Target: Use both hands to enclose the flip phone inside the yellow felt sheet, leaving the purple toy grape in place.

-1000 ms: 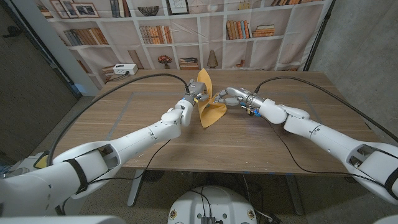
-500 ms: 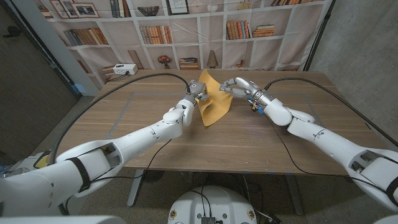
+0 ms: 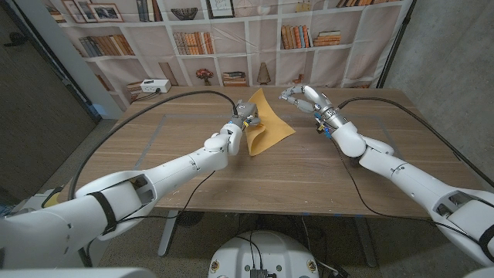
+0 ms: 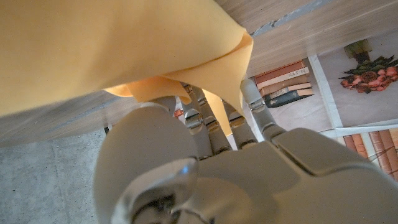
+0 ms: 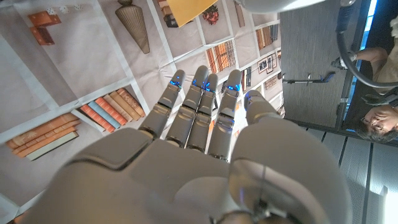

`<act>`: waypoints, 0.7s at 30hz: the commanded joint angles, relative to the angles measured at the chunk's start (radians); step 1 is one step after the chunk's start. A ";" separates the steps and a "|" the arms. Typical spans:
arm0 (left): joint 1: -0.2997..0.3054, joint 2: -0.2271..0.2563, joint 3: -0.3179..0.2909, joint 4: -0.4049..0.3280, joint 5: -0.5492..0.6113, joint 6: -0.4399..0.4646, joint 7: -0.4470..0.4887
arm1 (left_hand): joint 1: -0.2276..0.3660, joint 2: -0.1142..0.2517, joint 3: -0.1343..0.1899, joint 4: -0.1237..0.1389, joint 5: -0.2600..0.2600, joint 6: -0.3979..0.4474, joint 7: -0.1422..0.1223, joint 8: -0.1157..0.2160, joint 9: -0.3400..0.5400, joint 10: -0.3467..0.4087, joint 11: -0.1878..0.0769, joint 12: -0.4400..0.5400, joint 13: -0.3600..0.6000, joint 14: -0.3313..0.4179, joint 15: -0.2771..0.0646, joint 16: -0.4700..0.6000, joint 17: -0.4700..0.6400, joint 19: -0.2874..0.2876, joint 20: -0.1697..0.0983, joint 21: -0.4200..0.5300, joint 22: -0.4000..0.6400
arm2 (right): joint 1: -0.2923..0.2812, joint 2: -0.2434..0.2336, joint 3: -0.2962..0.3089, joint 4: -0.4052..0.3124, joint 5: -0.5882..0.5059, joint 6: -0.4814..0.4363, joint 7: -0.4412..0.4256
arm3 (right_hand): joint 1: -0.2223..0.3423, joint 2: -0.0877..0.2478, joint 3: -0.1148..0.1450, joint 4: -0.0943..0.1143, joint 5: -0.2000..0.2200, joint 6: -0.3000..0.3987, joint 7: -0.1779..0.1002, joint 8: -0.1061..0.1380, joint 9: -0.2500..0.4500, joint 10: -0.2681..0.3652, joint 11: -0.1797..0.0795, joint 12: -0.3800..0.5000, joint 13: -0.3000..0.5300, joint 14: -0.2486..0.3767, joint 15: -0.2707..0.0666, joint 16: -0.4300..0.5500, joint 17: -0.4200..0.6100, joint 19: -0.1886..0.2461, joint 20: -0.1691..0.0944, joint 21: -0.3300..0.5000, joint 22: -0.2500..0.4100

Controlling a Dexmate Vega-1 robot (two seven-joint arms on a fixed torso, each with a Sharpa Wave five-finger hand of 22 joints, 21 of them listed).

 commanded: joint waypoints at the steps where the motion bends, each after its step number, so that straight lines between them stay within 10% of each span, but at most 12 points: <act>1: -0.021 -0.021 0.009 0.048 -0.024 -0.017 0.002 | 0.019 0.002 0.008 0.003 0.006 0.014 -0.006 -0.004 0.002 0.007 -0.002 0.004 0.003 0.013 -0.133 0.002 0.004 0.007 0.003 0.000 -0.001 | -0.031 -0.007 0.061 -0.049 -0.039 -0.010 -0.103 | -0.011 -0.002 0.006 0.001 0.003 -0.002 -0.005 -0.003 0.003 0.000 0.001 0.000 0.003 0.000 -0.028 -0.004 0.000 0.010 -0.003 0.005 -0.001; 17: -0.028 -0.068 -0.035 0.153 -0.157 -0.128 0.021 | -0.010 0.017 0.020 0.025 0.007 -0.039 0.007 -0.021 0.029 0.003 0.028 0.000 -0.006 0.013 -0.111 -0.033 -0.015 0.040 0.003 -0.011 -0.009 | -0.010 -0.013 0.056 -0.057 -0.079 -0.021 -0.137 | -0.029 -0.006 0.012 -0.001 0.004 0.001 -0.007 -0.003 0.003 -0.002 -0.008 -0.002 0.006 0.002 -0.032 -0.005 -0.003 0.008 -0.002 0.004 -0.001; 21: -0.028 -0.063 -0.071 0.162 -0.252 -0.195 -0.051 | -0.046 0.003 0.045 0.030 0.009 -0.200 -0.039 -0.088 0.026 -0.048 0.049 -0.039 -0.038 -0.007 -0.099 -0.112 -0.071 0.011 0.036 -0.072 -0.020 | -0.005 -0.012 0.052 -0.056 -0.075 -0.021 -0.130 | -0.032 -0.007 0.013 -0.001 0.004 -0.001 -0.009 -0.003 0.003 -0.002 -0.006 -0.002 0.007 0.001 -0.033 -0.006 -0.004 0.007 -0.002 0.004 -0.001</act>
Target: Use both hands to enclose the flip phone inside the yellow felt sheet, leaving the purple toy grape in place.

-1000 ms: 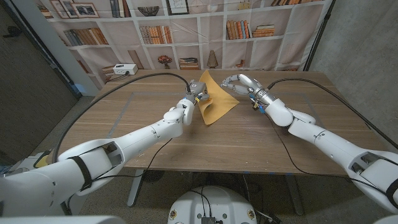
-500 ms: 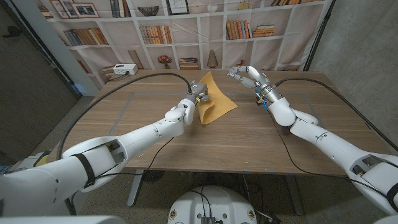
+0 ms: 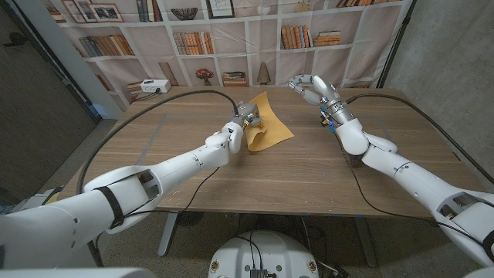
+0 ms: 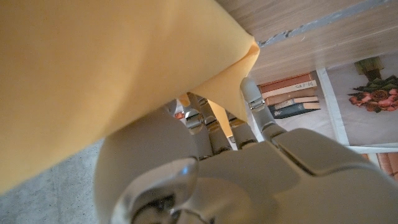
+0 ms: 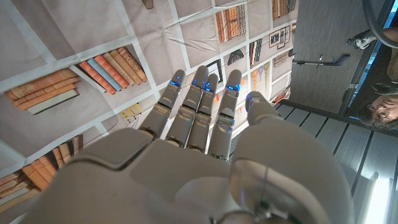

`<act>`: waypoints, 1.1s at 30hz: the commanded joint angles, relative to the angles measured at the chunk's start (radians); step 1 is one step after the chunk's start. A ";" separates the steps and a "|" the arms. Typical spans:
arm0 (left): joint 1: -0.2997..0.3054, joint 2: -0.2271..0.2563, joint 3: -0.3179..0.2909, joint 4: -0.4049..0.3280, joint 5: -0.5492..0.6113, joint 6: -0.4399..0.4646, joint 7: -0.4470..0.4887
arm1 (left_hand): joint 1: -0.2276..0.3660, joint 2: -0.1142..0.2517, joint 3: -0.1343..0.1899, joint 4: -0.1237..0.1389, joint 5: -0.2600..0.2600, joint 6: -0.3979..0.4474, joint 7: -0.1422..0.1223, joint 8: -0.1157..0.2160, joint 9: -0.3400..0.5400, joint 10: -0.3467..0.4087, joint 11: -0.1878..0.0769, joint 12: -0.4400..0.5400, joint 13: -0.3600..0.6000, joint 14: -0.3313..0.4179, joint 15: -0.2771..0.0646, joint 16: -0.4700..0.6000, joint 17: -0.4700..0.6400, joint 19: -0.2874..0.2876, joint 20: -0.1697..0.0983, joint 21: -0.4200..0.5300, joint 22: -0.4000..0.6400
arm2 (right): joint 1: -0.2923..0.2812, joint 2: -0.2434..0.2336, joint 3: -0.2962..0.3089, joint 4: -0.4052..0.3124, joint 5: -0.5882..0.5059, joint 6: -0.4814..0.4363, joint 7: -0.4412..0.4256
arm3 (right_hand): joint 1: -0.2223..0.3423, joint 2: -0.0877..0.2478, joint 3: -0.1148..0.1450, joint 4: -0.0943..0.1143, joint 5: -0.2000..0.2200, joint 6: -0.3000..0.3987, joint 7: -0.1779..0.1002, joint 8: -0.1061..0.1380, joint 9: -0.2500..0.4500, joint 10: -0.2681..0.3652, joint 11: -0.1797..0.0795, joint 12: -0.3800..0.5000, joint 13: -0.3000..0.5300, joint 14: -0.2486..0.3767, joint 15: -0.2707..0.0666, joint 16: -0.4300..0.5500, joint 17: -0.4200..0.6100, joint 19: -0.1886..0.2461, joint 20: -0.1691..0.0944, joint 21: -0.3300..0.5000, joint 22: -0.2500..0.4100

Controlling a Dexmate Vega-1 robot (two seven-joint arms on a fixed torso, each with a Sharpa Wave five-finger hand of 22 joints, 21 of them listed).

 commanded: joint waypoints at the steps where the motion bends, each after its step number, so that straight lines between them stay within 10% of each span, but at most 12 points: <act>1: -0.002 -0.014 -0.069 0.058 -0.186 -0.133 -0.090 | -0.059 -0.020 0.024 0.011 0.007 -0.193 -0.059 -0.079 -0.007 -0.062 0.026 -0.051 -0.038 -0.029 -0.091 -0.082 -0.057 -0.030 0.032 -0.064 -0.005 | 0.019 -0.003 -0.004 -0.004 -0.010 -0.001 -0.011 | -0.006 0.002 0.008 -0.001 0.004 -0.001 -0.009 -0.003 0.003 0.002 -0.003 -0.002 0.002 0.000 -0.032 -0.002 0.001 0.007 -0.002 0.004 -0.001; 14: -0.031 0.009 -0.121 0.098 -0.381 -0.276 -0.340 | -0.293 -0.122 -0.061 0.051 0.005 -0.546 -0.055 -0.170 -0.047 -0.248 0.104 -0.224 -0.135 -0.146 -0.009 -0.193 -0.159 -0.200 0.104 -0.212 0.002 | 0.007 -0.010 0.002 -0.021 0.007 -0.006 0.003 | -0.022 -0.002 0.013 -0.003 0.005 -0.003 -0.010 -0.004 0.003 -0.001 -0.003 -0.004 0.005 0.001 -0.031 -0.003 -0.002 0.005 0.001 0.002 -0.001; 33: 0.016 0.079 -0.148 -0.066 -0.378 -0.245 -0.328 | -0.348 -0.136 -0.090 0.035 0.009 -0.761 -0.078 -0.169 -0.069 -0.369 0.132 -0.326 -0.184 -0.332 0.056 -0.276 -0.233 -0.311 0.144 -0.315 0.000 | -0.027 -0.020 0.025 -0.051 0.019 -0.011 0.001 | -0.042 -0.005 0.020 -0.005 0.006 -0.005 -0.010 -0.005 0.004 -0.001 0.003 -0.005 0.009 -0.001 -0.031 -0.005 -0.004 0.005 0.003 0.002 -0.001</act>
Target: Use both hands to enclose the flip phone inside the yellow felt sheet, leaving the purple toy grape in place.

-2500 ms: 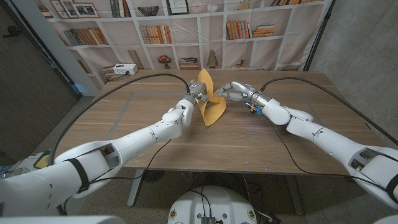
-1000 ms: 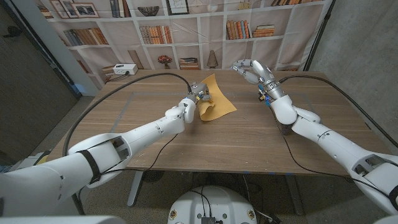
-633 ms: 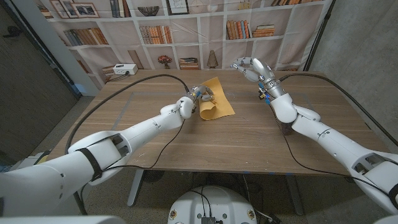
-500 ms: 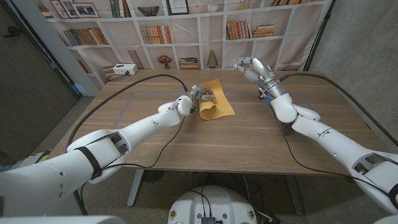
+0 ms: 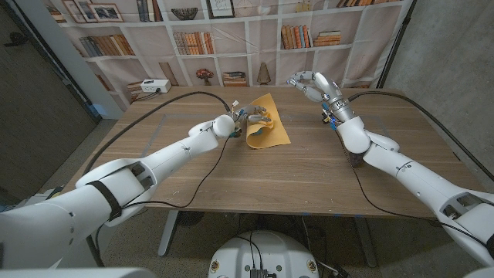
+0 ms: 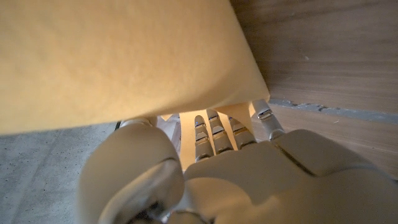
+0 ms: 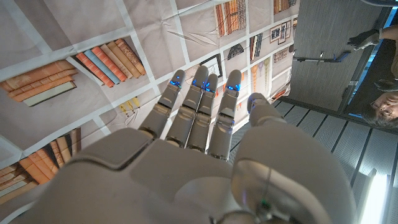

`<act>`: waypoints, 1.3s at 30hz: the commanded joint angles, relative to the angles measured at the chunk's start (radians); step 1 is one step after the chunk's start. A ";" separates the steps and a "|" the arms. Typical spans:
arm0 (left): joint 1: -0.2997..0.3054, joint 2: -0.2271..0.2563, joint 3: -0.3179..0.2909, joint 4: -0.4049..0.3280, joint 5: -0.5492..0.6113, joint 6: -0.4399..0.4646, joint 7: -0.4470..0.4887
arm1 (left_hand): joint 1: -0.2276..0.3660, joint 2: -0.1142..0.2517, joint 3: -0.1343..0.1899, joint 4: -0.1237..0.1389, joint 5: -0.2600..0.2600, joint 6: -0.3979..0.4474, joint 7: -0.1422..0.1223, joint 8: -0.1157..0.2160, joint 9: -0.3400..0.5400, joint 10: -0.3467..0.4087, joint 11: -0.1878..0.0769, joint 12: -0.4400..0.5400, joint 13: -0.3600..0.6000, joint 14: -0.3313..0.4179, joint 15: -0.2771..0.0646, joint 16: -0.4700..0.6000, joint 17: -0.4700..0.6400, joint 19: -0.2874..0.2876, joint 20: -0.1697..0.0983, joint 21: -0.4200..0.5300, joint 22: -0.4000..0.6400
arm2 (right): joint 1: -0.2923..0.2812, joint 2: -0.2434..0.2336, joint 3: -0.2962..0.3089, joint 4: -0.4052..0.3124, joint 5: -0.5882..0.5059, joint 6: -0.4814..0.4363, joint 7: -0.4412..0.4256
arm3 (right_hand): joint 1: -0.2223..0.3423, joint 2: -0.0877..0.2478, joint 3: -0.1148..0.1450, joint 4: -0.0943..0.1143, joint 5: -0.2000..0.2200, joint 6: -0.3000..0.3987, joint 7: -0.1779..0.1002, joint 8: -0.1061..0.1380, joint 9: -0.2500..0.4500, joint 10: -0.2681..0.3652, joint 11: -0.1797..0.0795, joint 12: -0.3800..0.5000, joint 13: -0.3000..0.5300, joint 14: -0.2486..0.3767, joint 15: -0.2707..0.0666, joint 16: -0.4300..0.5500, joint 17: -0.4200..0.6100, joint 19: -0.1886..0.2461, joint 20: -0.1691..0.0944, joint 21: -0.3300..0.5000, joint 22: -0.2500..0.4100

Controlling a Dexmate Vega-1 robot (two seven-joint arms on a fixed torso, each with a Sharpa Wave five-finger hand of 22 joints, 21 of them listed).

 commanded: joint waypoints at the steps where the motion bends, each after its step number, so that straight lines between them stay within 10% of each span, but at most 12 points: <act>1: 0.032 0.050 -0.026 -0.117 -0.030 0.001 -0.032 | -0.009 0.000 -0.008 -0.003 0.001 -0.017 -0.003 -0.002 0.000 -0.015 0.005 -0.010 -0.003 -0.026 0.002 -0.007 -0.006 -0.115 0.019 -0.008 0.006 | -0.032 -0.008 0.022 -0.028 0.008 0.001 0.000 | -0.007 -0.003 0.008 -0.001 0.006 0.001 -0.005 -0.001 0.001 0.000 0.000 -0.001 0.004 -0.001 -0.030 -0.005 0.000 0.004 0.003 0.002 0.000; 39: 0.261 0.243 -0.263 -0.530 -0.098 -0.087 0.090 | -0.127 0.005 -0.054 0.036 0.002 -0.118 0.014 0.005 -0.004 -0.112 0.045 -0.062 -0.034 -0.122 0.054 -0.011 -0.040 -0.211 0.044 -0.098 0.011 | -0.095 0.033 0.057 -0.090 0.087 -0.028 0.022 | -0.043 -0.006 0.025 -0.006 0.007 -0.006 -0.001 -0.003 0.002 -0.005 -0.003 -0.004 0.011 -0.003 -0.027 -0.007 -0.004 0.003 0.005 0.000 0.000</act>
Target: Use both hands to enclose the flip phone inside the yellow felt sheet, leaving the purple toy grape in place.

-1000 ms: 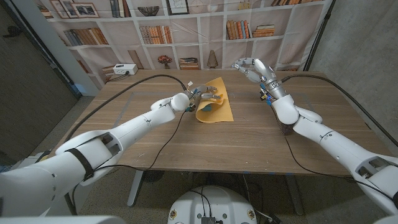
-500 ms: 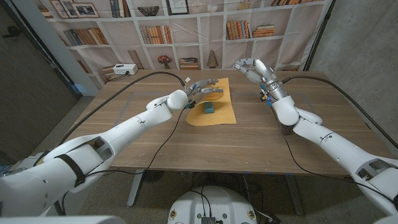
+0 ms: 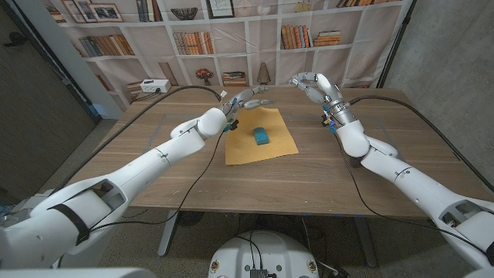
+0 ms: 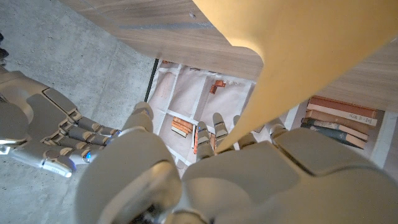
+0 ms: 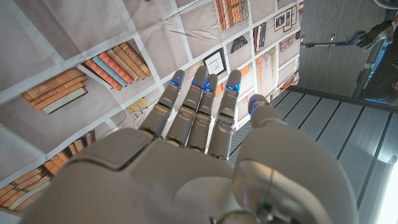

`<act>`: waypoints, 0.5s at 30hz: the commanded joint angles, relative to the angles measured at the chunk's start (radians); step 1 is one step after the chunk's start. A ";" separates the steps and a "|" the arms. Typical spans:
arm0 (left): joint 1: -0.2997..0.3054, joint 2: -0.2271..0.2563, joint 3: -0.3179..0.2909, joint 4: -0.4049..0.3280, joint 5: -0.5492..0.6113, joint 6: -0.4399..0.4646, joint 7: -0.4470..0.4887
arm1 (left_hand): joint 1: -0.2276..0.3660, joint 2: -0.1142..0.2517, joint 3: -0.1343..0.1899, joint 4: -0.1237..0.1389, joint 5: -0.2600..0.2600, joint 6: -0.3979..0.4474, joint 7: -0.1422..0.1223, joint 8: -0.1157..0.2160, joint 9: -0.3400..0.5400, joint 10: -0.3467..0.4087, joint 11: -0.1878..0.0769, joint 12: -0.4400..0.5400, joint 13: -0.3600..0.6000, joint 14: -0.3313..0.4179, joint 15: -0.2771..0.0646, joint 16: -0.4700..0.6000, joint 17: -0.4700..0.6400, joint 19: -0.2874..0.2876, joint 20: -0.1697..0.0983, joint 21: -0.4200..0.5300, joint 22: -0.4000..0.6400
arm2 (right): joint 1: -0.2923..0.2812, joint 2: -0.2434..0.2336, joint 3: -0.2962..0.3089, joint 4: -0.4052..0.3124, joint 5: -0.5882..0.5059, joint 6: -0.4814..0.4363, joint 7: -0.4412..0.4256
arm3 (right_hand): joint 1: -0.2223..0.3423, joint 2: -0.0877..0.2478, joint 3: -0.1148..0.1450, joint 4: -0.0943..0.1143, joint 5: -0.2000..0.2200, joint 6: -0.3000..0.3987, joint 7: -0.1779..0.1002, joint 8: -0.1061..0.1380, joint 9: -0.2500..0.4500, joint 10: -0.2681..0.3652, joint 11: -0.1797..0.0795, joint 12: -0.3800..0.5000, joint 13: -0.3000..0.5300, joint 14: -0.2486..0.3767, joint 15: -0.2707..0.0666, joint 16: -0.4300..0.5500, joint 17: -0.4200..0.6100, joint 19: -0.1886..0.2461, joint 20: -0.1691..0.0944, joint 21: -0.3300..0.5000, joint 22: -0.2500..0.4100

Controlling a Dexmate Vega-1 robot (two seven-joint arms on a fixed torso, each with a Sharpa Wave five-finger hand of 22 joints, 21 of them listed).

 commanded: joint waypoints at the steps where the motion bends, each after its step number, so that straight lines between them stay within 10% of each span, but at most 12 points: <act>1: 0.101 0.064 -0.101 -0.119 -0.048 -0.051 0.054 | -0.011 0.001 -0.005 0.003 0.002 -0.009 0.005 0.005 0.000 -0.007 0.003 -0.001 0.001 -0.003 0.006 0.005 0.002 -0.221 0.005 -0.002 0.004 | -0.034 0.018 0.016 -0.048 0.028 -0.026 0.011 | -0.007 -0.001 0.007 0.001 0.003 -0.006 -0.002 -0.003 0.002 -0.005 0.000 -0.001 0.002 -0.003 -0.027 -0.001 0.001 0.003 0.006 0.000 0.001; 15: 0.242 0.140 -0.238 -0.188 -0.157 -0.163 0.092 | -0.054 0.009 -0.019 0.024 0.001 -0.014 0.009 0.006 0.000 -0.012 0.012 -0.002 -0.005 0.002 0.014 0.013 0.000 -0.215 0.006 -0.012 0.005 | -0.090 0.062 0.027 -0.134 0.092 -0.110 0.037 | -0.017 -0.002 0.013 -0.001 0.003 -0.008 -0.002 -0.004 0.002 -0.008 0.003 -0.002 0.004 -0.005 -0.027 -0.002 -0.001 0.001 0.006 -0.002 0.001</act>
